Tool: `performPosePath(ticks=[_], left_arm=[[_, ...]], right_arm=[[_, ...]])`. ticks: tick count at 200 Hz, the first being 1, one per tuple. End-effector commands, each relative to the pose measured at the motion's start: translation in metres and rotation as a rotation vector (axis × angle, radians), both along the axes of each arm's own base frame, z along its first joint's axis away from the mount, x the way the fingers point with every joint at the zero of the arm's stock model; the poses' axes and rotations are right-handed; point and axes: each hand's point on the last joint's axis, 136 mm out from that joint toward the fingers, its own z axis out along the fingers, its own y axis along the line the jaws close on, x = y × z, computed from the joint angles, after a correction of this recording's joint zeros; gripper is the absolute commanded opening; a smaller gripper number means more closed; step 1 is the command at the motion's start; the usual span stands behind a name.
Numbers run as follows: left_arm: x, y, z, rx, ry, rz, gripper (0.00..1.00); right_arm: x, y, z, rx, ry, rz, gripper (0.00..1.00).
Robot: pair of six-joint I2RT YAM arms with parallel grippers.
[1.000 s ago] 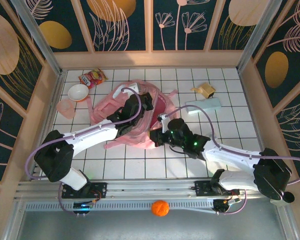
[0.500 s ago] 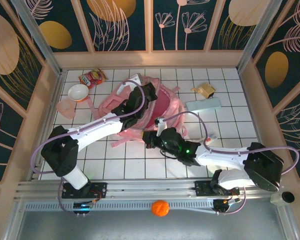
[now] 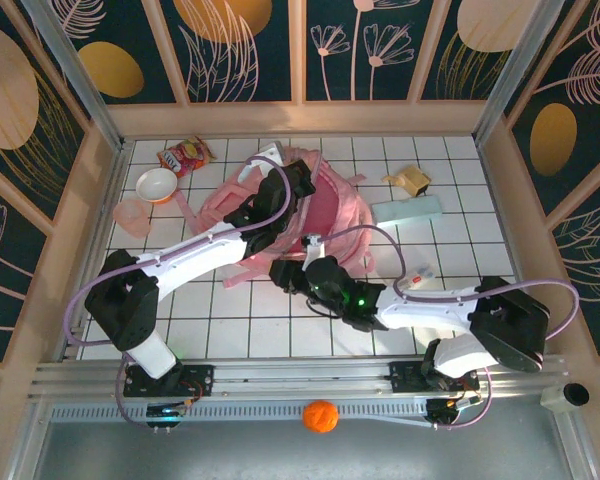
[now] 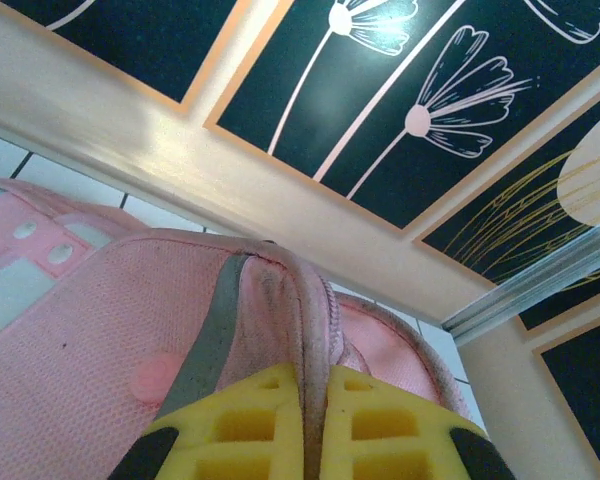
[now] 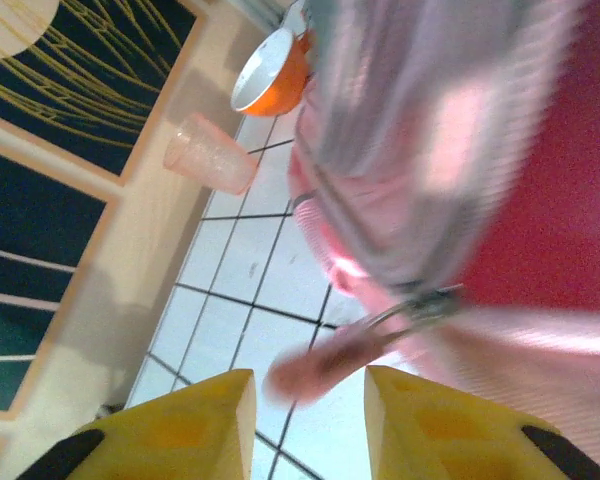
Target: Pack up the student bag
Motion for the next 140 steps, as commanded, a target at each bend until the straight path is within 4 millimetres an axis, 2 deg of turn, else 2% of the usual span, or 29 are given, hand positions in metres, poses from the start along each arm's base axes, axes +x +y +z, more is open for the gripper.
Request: performPosePath(ticks=[1,37,64,95,111,140], left_arm=[[-0.006,0.012,0.097,-0.096,-0.226,0.027,0.00],[-0.016,-0.001,0.081,0.024,-0.234,-0.099,0.00],[-0.024,-0.007,0.069,0.102,-0.232,-0.170,0.00],[-0.026,-0.009,0.056,0.155,-0.203,-0.206,0.00],[-0.027,-0.011,0.053,0.153,-0.193,-0.227,0.00],[-0.029,-0.012,0.049,0.158,-0.171,-0.240,0.00]], right_arm=[[-0.011,-0.007,0.027,-0.006,-0.064,0.057,0.41],[-0.014,-0.037,0.045,-0.027,-0.065,0.092,0.45],[-0.002,-0.068,0.046,0.027,0.029,0.068,0.45],[0.014,-0.094,0.056,0.070,0.007,0.028,0.46],[0.021,-0.094,0.057,0.080,0.003,0.031,0.46],[0.020,-0.072,0.067,0.155,-0.017,0.129,0.55]])
